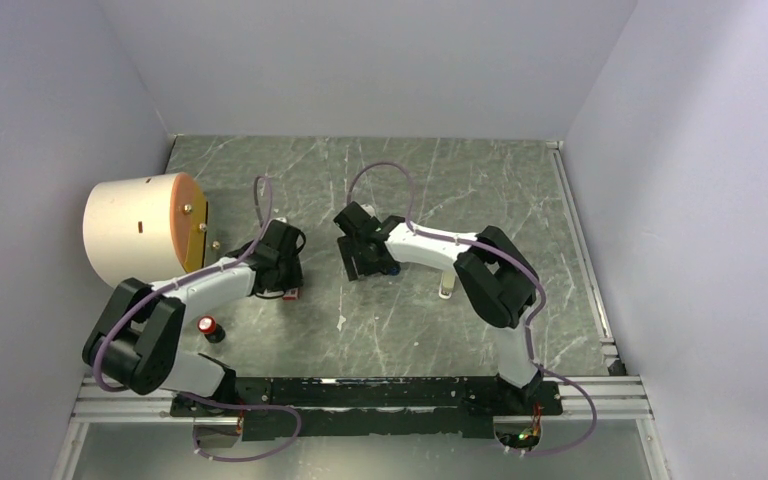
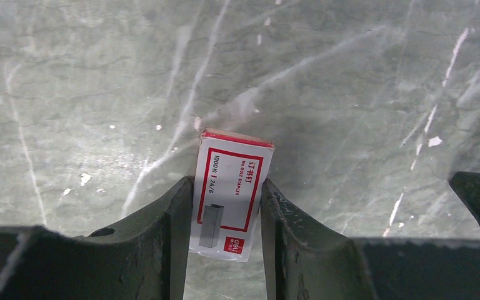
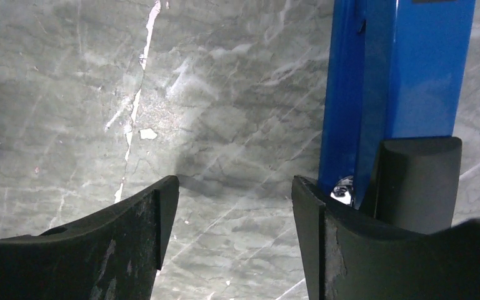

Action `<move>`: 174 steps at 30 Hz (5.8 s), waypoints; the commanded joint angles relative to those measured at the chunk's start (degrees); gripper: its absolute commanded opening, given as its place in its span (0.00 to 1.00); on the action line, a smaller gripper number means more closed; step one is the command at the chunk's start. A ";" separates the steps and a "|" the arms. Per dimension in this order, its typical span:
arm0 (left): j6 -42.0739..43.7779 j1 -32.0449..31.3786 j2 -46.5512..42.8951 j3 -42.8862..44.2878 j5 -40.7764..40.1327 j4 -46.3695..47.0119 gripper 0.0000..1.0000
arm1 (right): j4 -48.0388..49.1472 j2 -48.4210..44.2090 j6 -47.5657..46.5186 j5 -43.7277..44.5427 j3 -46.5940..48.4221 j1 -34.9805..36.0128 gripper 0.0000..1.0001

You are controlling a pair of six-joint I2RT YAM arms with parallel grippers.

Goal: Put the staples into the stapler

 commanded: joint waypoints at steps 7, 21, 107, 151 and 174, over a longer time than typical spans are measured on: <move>1.92 -5.12 3.36 1.25 8.38 0.05 0.37 | 2.10 0.91 -4.20 2.46 -4.22 -5.47 0.73; 5.61 -14.52 6.00 4.15 7.20 0.55 0.40 | 8.77 -9.14 -4.28 -7.50 -11.77 -8.09 0.73; -17.90 -7.12 -24.66 -15.94 6.07 2.30 0.25 | 22.66 -15.84 -44.09 -35.38 -15.24 2.58 0.68; -17.36 3.63 -28.87 -21.83 21.48 4.92 0.31 | 5.39 -1.54 -70.97 -37.28 -4.77 8.98 0.58; -19.12 3.80 -21.60 -27.03 36.72 30.11 0.46 | 16.94 -7.96 -61.79 -37.37 -13.14 9.44 0.37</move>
